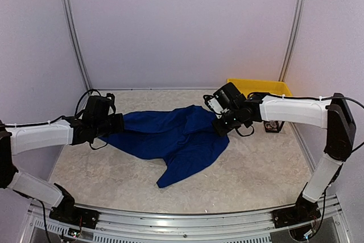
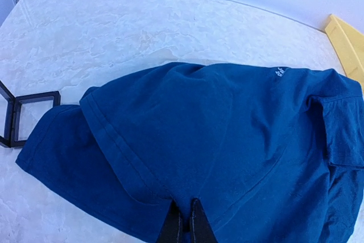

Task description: Pin the brooch onto the clothing

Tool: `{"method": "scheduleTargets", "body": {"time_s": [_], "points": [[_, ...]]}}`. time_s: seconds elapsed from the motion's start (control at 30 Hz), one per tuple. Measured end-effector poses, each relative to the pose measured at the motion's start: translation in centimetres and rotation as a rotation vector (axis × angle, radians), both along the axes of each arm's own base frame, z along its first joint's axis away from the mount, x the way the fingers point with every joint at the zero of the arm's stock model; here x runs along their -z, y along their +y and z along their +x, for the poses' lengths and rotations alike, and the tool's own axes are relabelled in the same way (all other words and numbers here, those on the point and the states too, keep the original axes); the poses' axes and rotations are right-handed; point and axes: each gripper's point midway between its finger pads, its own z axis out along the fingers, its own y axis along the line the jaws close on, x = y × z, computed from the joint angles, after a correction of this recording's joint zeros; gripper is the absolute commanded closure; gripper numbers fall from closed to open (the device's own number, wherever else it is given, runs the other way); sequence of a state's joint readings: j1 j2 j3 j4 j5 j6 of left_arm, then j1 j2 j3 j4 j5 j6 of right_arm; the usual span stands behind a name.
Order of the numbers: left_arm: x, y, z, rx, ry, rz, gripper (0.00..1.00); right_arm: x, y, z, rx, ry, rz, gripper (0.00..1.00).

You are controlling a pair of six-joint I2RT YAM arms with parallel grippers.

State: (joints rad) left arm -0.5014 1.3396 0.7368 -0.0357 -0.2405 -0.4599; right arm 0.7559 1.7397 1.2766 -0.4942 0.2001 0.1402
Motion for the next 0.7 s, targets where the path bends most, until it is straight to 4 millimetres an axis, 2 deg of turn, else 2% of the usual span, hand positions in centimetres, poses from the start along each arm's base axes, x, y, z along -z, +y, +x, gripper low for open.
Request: {"method": "scheduleTargets", "body": {"time_s": [0.17,0.3,0.37,0.43,0.5,0.57,0.63,0.7], "points": [[-2.6,-0.5,-2.4,0.020,-0.030,-0.012,1.00,-3.3,-2.6,-1.6,0.058,-0.030,0.005,1.00],[-5.7,0.1,-4.1,0.012,-0.088,-0.051,1.00,-5.9,-4.9,-3.1,0.101,-0.050,0.012,1.00],[-7.1,0.5,-4.4,0.001,-0.123,-0.070,1.00,-7.4,-5.9,-3.0,0.122,-0.072,0.032,1.00],[-7.4,0.8,-4.0,-0.011,-0.138,-0.070,1.00,-8.4,-6.8,-1.9,0.143,-0.088,0.051,1.00],[-7.3,1.2,-2.5,-0.034,-0.129,-0.053,1.00,-9.6,-7.5,0.9,0.168,-0.114,0.072,1.00],[-7.3,1.4,0.2,-0.061,-0.114,-0.029,1.00,-11.7,-7.7,5.6,0.191,-0.182,0.110,1.00],[-8.9,1.3,4.6,-0.085,-0.133,-0.012,1.00,-14.9,-7.5,10.9,0.204,-0.271,0.166,1.00],[-11.7,1.0,8.9,-0.097,-0.188,0.000,1.00,-19.0,-7.2,15.7,0.207,-0.383,0.236,1.00]]}}
